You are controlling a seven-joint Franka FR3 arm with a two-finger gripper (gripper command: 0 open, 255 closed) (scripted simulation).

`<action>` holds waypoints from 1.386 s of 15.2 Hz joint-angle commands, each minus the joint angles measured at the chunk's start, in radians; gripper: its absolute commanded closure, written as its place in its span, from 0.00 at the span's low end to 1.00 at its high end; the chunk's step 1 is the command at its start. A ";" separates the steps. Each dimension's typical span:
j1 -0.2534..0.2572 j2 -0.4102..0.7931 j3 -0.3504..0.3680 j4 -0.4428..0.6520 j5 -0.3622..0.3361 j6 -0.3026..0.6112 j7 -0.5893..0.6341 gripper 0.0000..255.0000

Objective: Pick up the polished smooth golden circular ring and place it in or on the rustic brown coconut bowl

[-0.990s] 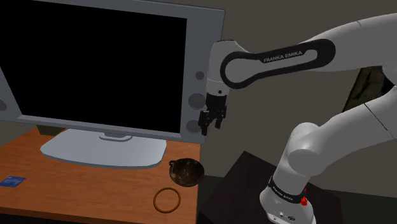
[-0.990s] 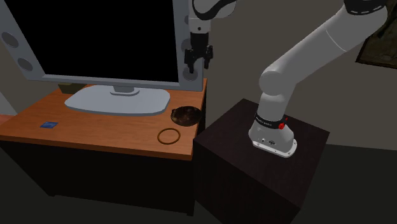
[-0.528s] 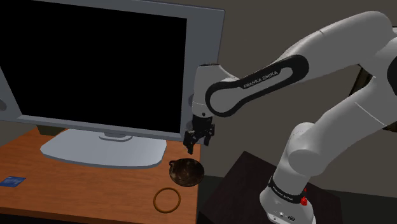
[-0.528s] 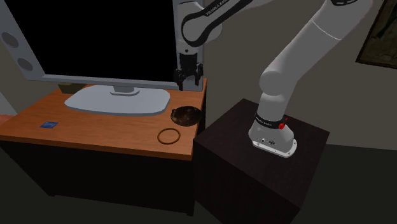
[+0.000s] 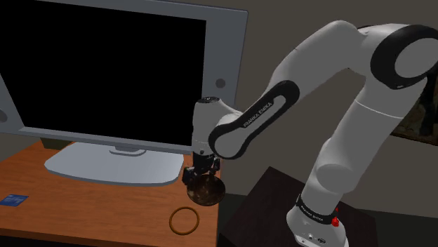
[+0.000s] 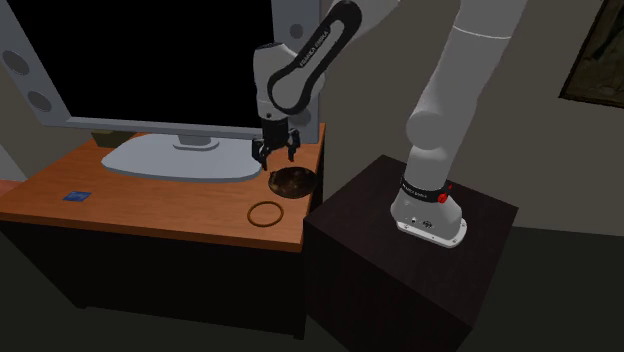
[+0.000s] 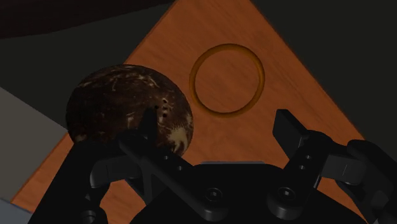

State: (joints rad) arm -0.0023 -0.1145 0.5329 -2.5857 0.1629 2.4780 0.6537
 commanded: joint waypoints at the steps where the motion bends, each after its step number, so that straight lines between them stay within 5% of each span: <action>1: -0.010 0.100 0.027 0.029 -0.082 0.065 0.107 0.00; 5: 0.024 0.304 0.001 0.117 -0.306 0.150 0.343 0.00; 10: 0.162 0.527 -0.125 0.264 -0.502 0.202 0.567 0.00; 14: 0.263 0.680 -0.211 0.395 -0.570 0.220 0.673 0.00; 21: 0.304 0.772 -0.263 0.430 -0.613 0.279 0.706 0.00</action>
State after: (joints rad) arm 0.2971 0.6445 0.2779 -2.1589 -0.4439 2.7472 1.3552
